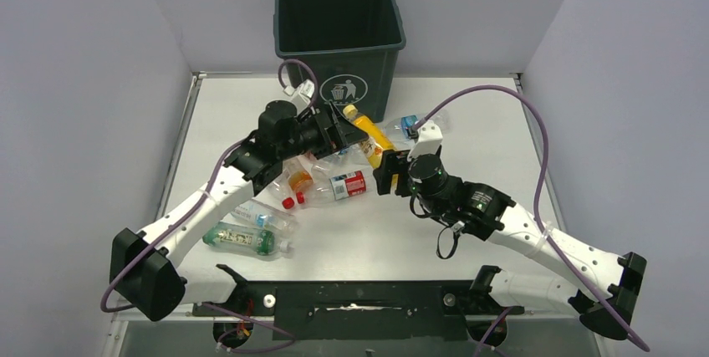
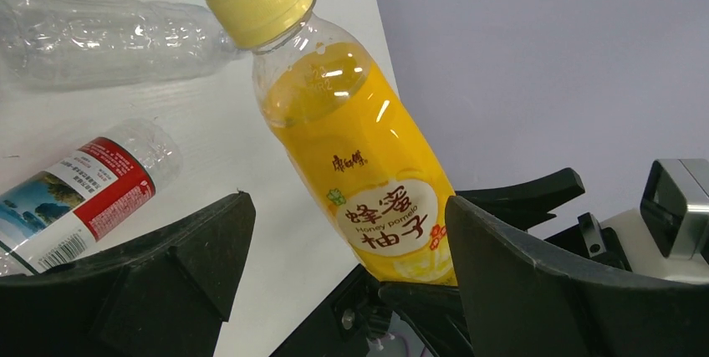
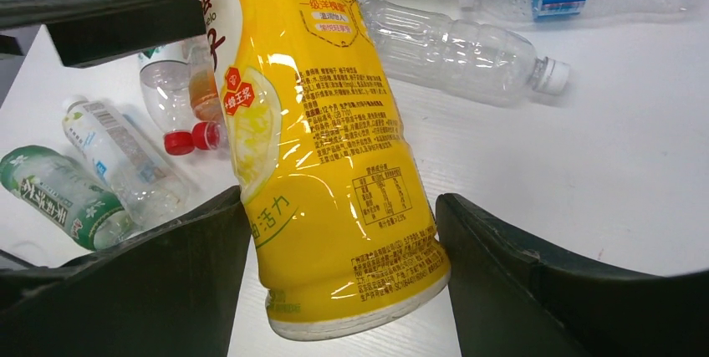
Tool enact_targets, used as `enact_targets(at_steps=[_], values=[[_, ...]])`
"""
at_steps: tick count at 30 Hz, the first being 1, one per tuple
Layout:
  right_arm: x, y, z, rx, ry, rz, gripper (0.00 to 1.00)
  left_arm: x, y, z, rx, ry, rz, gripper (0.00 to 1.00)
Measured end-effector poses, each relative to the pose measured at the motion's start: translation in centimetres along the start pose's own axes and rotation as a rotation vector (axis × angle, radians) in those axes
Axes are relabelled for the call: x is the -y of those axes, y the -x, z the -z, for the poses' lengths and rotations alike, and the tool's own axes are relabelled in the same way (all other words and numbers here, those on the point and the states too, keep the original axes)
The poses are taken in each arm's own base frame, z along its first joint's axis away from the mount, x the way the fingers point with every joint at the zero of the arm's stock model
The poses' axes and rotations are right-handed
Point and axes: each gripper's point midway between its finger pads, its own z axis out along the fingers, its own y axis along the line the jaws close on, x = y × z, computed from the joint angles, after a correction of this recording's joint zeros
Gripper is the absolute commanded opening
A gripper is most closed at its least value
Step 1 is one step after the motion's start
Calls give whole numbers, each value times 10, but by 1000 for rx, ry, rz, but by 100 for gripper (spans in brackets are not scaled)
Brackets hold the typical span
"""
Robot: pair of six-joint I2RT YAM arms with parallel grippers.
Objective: Put the plastic bottles in the bin
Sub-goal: Place the plastic bottle in the trash bin.
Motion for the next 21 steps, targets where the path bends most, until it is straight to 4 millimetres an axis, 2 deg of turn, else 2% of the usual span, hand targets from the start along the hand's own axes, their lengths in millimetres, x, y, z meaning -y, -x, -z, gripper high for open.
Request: enact_targets(at_steps=[6,16,21], values=[[-9,1,-2,5,43,3,56,0,-10,-12,-15,-1,19,85],[-18,4,-3,16,75,9,56,14,-23,-22,-28,-39,19,85],[-18,2,-5,11,72,14,56,14,-25,-25,-26,-34,18,77]])
